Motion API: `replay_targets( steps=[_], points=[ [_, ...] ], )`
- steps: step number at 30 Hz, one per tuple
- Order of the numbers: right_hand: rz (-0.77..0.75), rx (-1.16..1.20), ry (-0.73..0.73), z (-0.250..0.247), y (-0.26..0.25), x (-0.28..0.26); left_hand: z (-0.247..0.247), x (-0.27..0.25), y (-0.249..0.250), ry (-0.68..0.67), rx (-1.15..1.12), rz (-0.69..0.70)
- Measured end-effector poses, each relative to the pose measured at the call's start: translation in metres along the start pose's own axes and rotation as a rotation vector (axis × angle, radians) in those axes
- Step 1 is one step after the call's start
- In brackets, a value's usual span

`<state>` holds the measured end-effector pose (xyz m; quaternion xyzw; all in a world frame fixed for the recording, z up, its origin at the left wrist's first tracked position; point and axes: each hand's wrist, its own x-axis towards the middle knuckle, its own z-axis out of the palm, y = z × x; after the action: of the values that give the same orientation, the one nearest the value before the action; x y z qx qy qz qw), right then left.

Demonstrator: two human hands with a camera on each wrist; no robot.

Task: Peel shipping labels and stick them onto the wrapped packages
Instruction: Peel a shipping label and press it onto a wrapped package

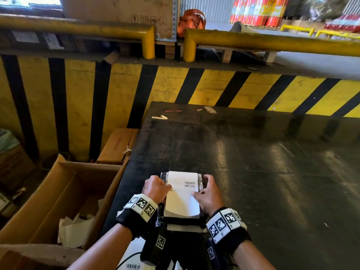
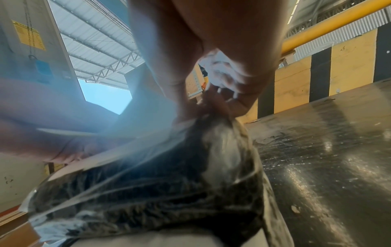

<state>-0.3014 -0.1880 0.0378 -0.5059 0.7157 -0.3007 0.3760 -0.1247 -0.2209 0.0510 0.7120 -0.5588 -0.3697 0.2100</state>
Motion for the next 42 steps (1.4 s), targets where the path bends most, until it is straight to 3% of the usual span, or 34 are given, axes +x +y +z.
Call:
replay_targets(
  steps=[12,17,23,27,31,34,36,42],
  points=[
    [-0.126,-0.330,-0.014,-0.002,-0.002,-0.008,-0.007,0.002,-0.004,-0.021,0.179,-0.035],
    [-0.122,-0.372,-0.054,-0.014,0.006,-0.022,-0.011,-0.020,-0.022,-0.029,0.240,0.115],
    [-0.301,-0.352,-0.055,-0.020,0.032,-0.046,-0.010,-0.041,-0.033,-0.139,0.294,0.187],
    [-0.397,-0.351,-0.084,-0.025,0.041,-0.049,-0.006,-0.048,-0.031,-0.050,0.453,0.303],
    [-0.497,-0.544,-0.064,-0.026,0.032,-0.042,-0.006,-0.043,-0.029,-0.089,0.638,0.531],
    [-0.511,-0.797,-0.172,-0.018,0.014,-0.036,-0.004,-0.036,-0.031,-0.198,0.718,0.742],
    [-0.494,-0.908,-0.221,-0.012,0.007,-0.031,-0.004,-0.034,-0.033,-0.248,0.701,0.759],
    [-0.434,-1.027,-0.190,-0.007,-0.005,0.001,-0.005,-0.033,-0.030,-0.295,0.712,0.720]
  ],
)
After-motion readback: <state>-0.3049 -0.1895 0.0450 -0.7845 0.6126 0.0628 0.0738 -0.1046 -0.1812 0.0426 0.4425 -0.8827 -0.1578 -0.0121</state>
